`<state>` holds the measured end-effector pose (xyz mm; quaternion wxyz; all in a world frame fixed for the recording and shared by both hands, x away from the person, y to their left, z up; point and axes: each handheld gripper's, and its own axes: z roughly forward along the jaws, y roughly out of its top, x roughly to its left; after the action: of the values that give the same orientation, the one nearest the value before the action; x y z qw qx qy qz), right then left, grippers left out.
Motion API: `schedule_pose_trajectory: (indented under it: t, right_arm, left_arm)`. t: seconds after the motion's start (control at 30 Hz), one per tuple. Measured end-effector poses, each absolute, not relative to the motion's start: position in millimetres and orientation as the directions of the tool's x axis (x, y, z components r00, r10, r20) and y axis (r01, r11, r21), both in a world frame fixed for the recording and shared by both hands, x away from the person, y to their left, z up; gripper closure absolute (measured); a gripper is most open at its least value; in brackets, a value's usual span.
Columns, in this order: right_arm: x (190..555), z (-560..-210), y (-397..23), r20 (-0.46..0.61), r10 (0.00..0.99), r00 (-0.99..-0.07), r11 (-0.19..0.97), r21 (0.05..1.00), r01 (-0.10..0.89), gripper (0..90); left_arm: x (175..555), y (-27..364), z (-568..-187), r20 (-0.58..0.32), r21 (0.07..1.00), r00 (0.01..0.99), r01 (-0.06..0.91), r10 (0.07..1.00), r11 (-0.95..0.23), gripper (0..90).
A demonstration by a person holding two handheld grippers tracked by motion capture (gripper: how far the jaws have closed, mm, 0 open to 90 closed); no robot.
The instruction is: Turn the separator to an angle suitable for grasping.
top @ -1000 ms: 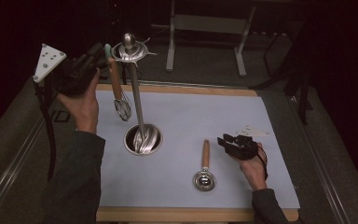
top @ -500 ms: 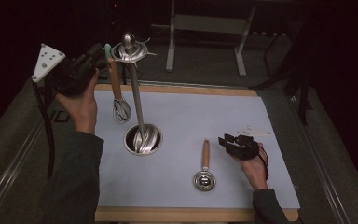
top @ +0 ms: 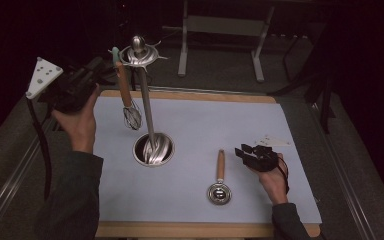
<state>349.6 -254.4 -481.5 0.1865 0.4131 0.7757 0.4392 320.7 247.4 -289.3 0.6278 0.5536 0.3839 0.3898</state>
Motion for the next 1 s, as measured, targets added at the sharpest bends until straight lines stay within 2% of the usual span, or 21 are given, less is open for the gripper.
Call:
schedule_pose_trajectory:
  t: [0.47, 0.63, 0.77, 1.0]
  right_arm:
    - [345.6, -482.3, -250.8, 0.055, 0.805, -0.590, 0.307, 0.813, 0.495, 65.5]
    - [344.4, -484.8, -247.8, 0.036, 0.812, -0.583, 0.334, 0.791, 0.513, 75.4]
    - [345.1, -487.7, -245.0, 0.037, 0.814, -0.580, 0.352, 0.763, 0.542, 88.5]
    - [345.0, -493.4, -237.6, 0.038, 0.800, -0.599, 0.385, 0.733, 0.560, 90.0]
  left_arm:
    - [313.1, 254.0, -333.7, -0.062, 0.998, 0.417, 0.031, 0.907, 0.055, 82.6]
    - [309.3, 257.2, -350.0, -0.061, 0.997, 0.409, 0.065, 0.911, 0.037, 78.8]
    - [306.6, 257.4, -361.5, -0.059, 0.996, 0.411, 0.083, 0.910, 0.027, 75.7]
    - [304.6, 257.7, -391.2, -0.046, 0.991, 0.401, 0.132, 0.915, -0.008, 71.4]
